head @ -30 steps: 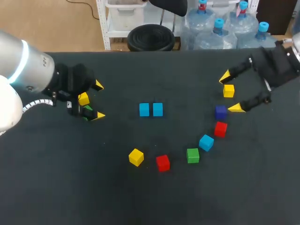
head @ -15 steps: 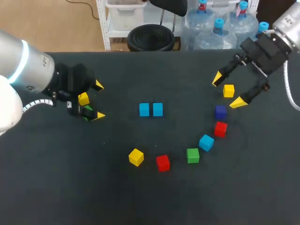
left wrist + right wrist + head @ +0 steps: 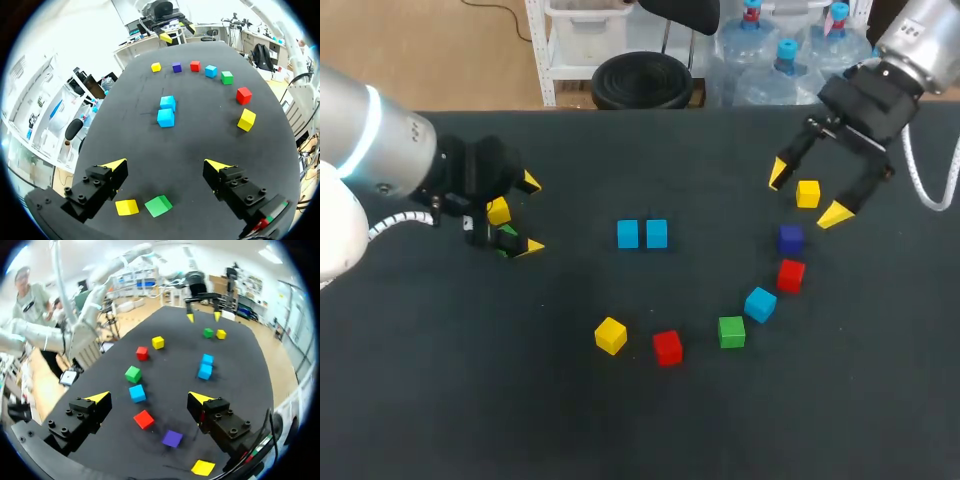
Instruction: Place the blue cubes, place green cubes on the blue cubes, place the yellow cubes on the green cubes, then place the red cubes on the yellow cubes, and place purple cube on the red cubes.
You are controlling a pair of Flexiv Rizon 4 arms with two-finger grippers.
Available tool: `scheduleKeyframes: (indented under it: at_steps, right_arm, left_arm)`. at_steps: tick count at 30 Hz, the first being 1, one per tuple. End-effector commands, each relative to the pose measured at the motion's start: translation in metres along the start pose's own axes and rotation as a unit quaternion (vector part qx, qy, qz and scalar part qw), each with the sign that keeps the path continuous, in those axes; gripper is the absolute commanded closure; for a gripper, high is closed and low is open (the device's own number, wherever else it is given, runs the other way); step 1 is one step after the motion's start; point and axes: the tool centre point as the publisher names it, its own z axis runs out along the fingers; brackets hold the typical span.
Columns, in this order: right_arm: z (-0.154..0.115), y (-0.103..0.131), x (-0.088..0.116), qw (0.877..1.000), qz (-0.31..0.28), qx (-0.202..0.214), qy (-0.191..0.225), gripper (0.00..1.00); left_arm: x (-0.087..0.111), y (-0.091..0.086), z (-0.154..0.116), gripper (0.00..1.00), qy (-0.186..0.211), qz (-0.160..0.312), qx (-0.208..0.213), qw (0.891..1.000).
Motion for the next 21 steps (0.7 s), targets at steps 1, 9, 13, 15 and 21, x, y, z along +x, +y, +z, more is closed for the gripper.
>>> scheduleKeyframes:
  at_steps: [1,9,13,15,21]
  right_arm:
    - [0.011,0.003,-0.004,0.999,-0.031,0.001,0.025,0.0]
    - [0.026,0.013,-0.003,0.997,-0.068,0.006,0.029,0.0]
    - [0.038,0.018,-0.001,0.994,-0.109,-0.017,0.021,0.0]
    - [0.044,0.02,0.001,0.991,-0.129,-0.029,0.017,0.0]
    - [0.07,0.021,0.012,0.986,-0.157,-0.058,0.023,0.0]
  left_arm:
    - [0.002,0.0,-0.001,0.0,-0.004,0.002,0.0,1.0]
    - [0.002,0.0,-0.001,0.0,-0.004,0.002,0.0,1.0]
    - [0.002,0.0,-0.001,0.0,-0.004,0.002,0.0,1.0]
    - [0.002,0.0,-0.001,0.0,-0.004,0.002,0.0,1.0]
    - [0.002,0.0,-0.001,0.0,-0.004,0.002,0.0,1.0]
